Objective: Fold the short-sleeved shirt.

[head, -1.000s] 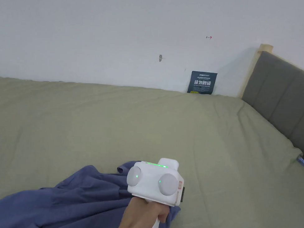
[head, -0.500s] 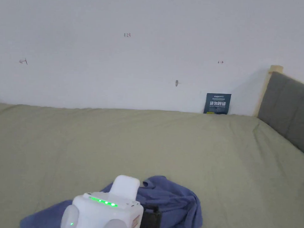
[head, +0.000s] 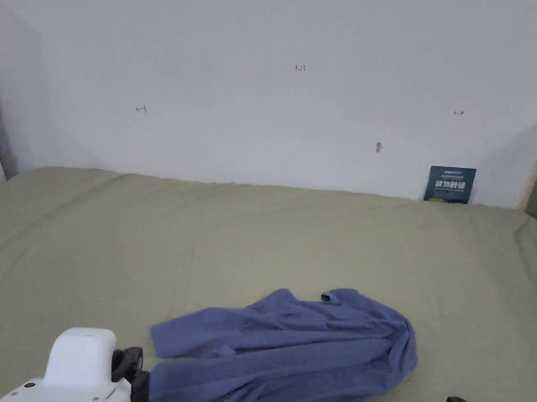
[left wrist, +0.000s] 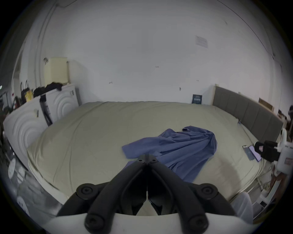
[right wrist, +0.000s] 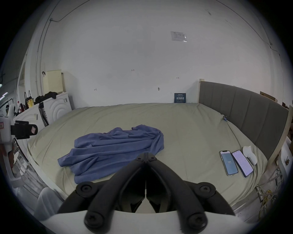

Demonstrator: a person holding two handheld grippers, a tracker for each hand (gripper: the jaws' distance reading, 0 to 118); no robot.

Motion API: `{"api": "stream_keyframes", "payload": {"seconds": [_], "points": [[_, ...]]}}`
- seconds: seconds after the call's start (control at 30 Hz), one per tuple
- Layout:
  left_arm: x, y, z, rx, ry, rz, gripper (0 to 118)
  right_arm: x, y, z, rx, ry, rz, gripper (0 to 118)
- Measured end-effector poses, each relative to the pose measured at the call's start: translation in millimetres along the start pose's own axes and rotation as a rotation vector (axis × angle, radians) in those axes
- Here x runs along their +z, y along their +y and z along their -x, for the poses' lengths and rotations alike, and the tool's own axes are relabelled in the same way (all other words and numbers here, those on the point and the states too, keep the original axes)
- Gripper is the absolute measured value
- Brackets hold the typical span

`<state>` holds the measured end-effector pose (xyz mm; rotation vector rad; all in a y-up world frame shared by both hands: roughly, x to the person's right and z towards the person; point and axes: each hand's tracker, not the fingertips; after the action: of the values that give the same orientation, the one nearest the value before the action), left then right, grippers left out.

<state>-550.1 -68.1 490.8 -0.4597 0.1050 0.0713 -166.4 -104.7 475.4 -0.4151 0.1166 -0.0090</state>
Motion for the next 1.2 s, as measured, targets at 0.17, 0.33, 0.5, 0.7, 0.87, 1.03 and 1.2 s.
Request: {"api": "stream_keyframes", "payload": {"seconds": [0.17, 0.33, 0.5, 0.7, 0.87, 1.03, 1.2], "points": [[6, -19, 24, 0.009, 0.050, 0.021, 0, 9, -1, 5, 0.005, 0.016, 0.000, 1], [-2, -28, 37, 0.058, 0.046, 0.053, 0, 7, -4, 10, 0.013, 0.017, 0.006, 1], [-24, -27, 41, 0.016, 0.035, 0.096, 0, -3, -7, 13, 0.006, 0.015, 0.020, 1], [-107, -37, 67, 0.033, 0.019, 0.281, 23, -20, -14, 17, -0.002, 0.017, 0.074, 1], [-187, -44, 80, 0.019, 0.122, 0.489, 115, -35, -22, 18, 0.017, 0.014, 0.131, 1], [-242, -75, 66, -0.071, 0.194, 0.635, 113, -49, -25, 14, 0.034, 0.007, 0.181, 1], [-196, -53, 36, -0.048, 0.044, 0.542, 0, -55, -27, 7, 0.022, 0.013, 0.202, 1]]}}
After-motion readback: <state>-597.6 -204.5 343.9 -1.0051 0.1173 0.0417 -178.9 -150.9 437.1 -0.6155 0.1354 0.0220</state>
